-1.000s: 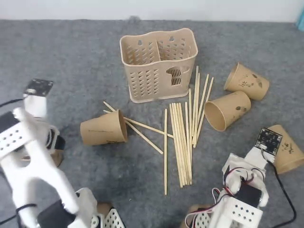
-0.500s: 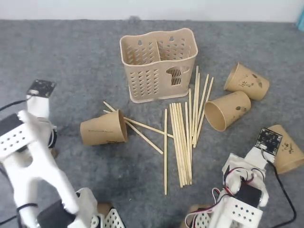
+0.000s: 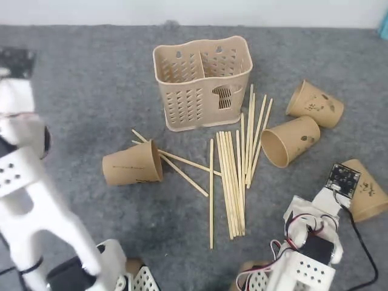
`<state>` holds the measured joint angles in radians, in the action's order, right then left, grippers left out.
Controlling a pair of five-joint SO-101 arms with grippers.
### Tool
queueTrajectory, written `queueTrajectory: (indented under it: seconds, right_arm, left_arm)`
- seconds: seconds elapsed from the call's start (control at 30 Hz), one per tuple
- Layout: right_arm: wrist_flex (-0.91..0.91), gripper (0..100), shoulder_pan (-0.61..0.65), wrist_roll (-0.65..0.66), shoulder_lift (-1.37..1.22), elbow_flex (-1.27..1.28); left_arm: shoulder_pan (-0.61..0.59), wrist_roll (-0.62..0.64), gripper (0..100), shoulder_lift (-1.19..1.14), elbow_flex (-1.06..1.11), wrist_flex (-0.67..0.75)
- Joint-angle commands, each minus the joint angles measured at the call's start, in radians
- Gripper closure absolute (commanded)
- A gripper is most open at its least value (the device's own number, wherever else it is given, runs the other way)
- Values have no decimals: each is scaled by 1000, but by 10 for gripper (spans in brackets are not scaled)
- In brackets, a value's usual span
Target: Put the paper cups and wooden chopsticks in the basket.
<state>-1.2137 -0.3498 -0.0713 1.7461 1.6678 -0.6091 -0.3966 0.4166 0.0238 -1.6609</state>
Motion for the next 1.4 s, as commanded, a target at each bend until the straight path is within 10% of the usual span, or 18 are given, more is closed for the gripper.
queueTrajectory:
  seconds: [0.0,0.33,0.7,1.37]
  right_arm:
    - [-12,989,-7,8,4,15]
    - [-12,989,-7,8,4,15]
    - [-12,989,-8,8,4,15]
    - [-12,989,-2,8,4,15]
  left_arm:
    - [209,152,987,37,-213,-77]
    - [727,528,987,28,-377,89]
    - [910,681,987,-262,-446,502]
    - [1002,571,988,-1097,-1414,167]
